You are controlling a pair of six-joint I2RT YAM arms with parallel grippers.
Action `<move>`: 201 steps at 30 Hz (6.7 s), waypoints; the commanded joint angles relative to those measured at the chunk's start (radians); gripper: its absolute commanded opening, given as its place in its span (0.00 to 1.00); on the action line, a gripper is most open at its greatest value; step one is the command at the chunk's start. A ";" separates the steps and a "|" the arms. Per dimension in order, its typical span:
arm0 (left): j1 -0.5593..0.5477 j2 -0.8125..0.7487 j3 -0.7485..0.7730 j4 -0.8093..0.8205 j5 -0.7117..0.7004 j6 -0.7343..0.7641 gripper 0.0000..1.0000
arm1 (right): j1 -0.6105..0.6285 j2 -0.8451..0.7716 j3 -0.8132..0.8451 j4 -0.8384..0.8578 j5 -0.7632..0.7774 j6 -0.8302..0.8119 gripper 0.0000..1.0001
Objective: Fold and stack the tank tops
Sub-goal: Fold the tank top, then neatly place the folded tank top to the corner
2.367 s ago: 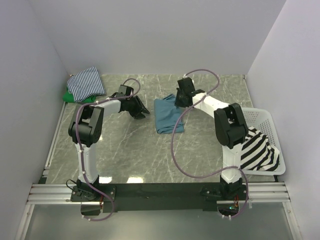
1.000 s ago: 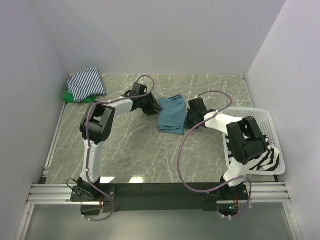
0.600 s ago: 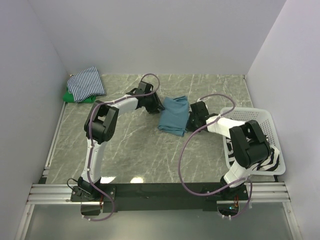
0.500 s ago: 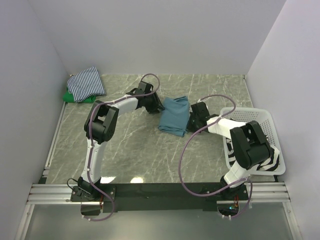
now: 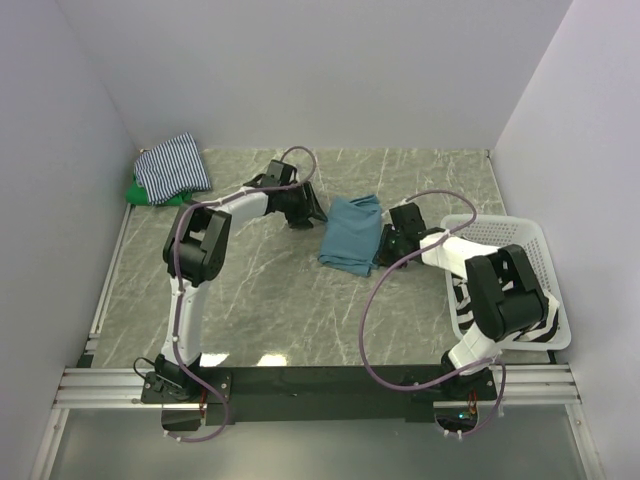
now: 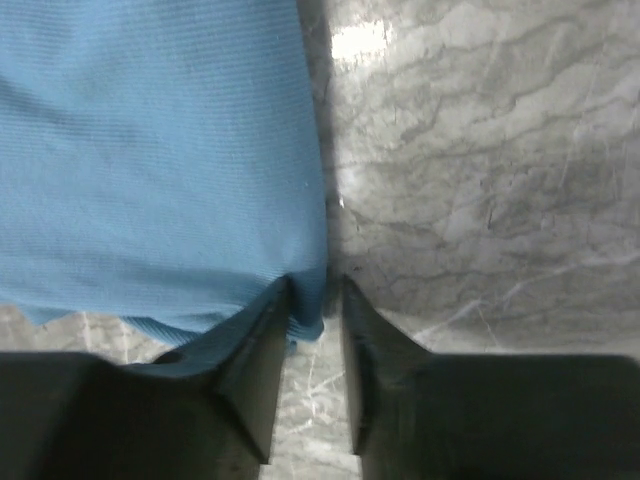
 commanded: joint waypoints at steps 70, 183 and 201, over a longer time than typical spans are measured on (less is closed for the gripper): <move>-0.127 -0.211 -0.313 -0.058 -0.008 0.086 0.51 | -0.079 0.345 0.550 0.335 -0.435 0.299 0.38; 0.508 0.180 0.824 -0.323 -0.512 0.443 0.00 | 0.280 -0.117 0.260 -0.123 -0.177 -0.026 0.49; 0.655 0.131 0.737 -0.256 -0.364 0.338 0.01 | 0.281 -0.086 0.281 -0.129 -0.187 -0.023 0.49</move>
